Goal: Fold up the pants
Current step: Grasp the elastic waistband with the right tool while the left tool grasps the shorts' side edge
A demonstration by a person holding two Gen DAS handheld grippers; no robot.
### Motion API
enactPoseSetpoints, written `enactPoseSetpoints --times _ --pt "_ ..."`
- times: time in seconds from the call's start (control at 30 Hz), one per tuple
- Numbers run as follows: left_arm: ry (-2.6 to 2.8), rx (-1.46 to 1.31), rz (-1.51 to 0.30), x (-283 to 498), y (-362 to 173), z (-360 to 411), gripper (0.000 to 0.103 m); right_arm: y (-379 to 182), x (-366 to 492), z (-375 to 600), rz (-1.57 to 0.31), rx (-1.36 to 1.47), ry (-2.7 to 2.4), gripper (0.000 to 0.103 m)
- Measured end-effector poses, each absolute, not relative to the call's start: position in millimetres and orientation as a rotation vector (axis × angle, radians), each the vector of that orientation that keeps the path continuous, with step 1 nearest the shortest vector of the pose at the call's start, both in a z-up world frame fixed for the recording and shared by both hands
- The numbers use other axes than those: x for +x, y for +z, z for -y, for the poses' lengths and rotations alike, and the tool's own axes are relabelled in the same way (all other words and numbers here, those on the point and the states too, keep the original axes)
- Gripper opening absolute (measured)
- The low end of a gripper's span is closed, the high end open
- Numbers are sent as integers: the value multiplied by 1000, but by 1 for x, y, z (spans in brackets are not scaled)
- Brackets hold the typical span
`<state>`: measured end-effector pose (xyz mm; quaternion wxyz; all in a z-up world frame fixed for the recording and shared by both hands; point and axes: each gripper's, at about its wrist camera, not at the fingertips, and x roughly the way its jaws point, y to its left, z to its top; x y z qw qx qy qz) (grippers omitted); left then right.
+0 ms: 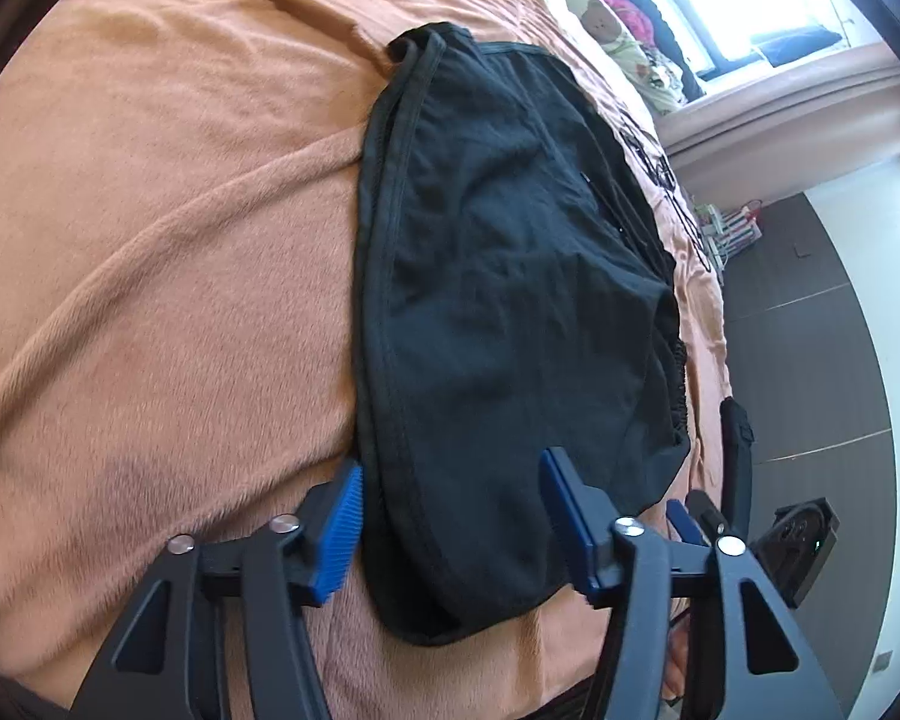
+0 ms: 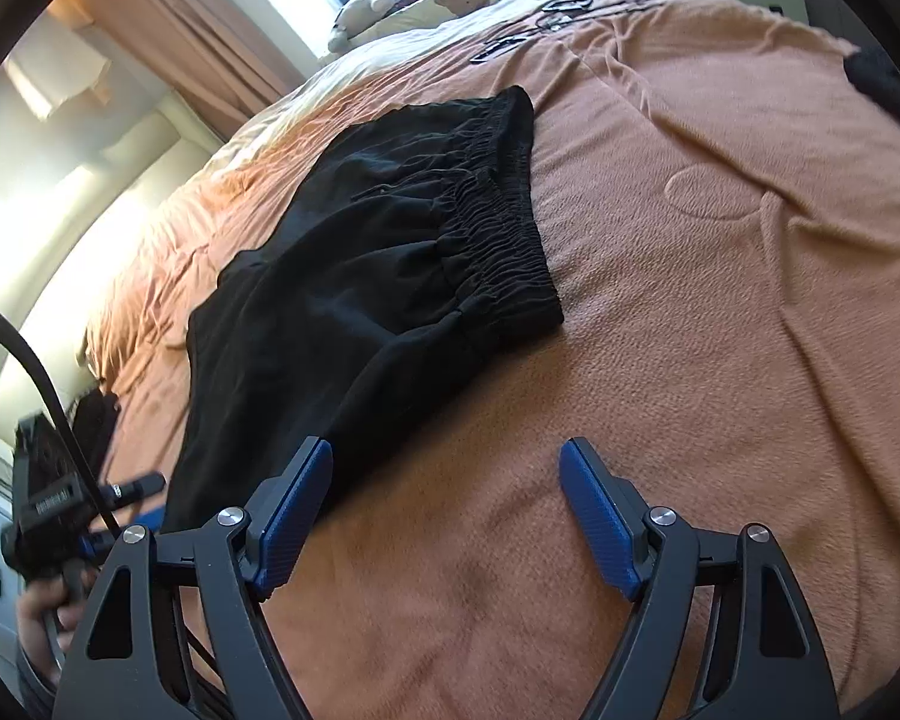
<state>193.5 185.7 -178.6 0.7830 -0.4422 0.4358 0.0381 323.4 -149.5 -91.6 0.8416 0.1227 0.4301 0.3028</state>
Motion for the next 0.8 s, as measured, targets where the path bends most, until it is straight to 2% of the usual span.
enactPoseSetpoints --times 0.1,0.17,0.23,0.3,0.37,0.43,0.47,0.5,0.53,0.63,0.8 --pt "85 -953 -950 188 -179 -182 50 -95 332 153 -915 324 641 77" --pt "95 -944 -961 186 -179 -178 43 -98 338 155 -922 374 636 72" --pt "115 -930 -974 184 -180 -176 31 -103 347 156 -936 420 627 67" --pt "118 -926 -985 184 -181 -174 8 -106 355 156 -944 463 624 63" --pt "118 -916 -985 183 -179 -171 6 -109 362 153 -955 488 618 56" --pt "122 -898 -968 182 -172 -168 5 -112 371 149 -976 510 614 37" --pt "120 -894 -961 182 -169 -168 5 -114 375 147 -990 519 615 31" --pt "119 -889 -954 182 -165 -167 5 -115 378 145 -999 527 621 21" --pt "121 -879 -943 182 -160 -168 5 -113 378 144 -999 534 628 14" --pt "126 -855 -903 182 -144 -169 4 -102 375 145 -963 535 643 9" --pt "127 -813 -822 190 -112 -179 4 -88 376 148 -915 544 670 7"
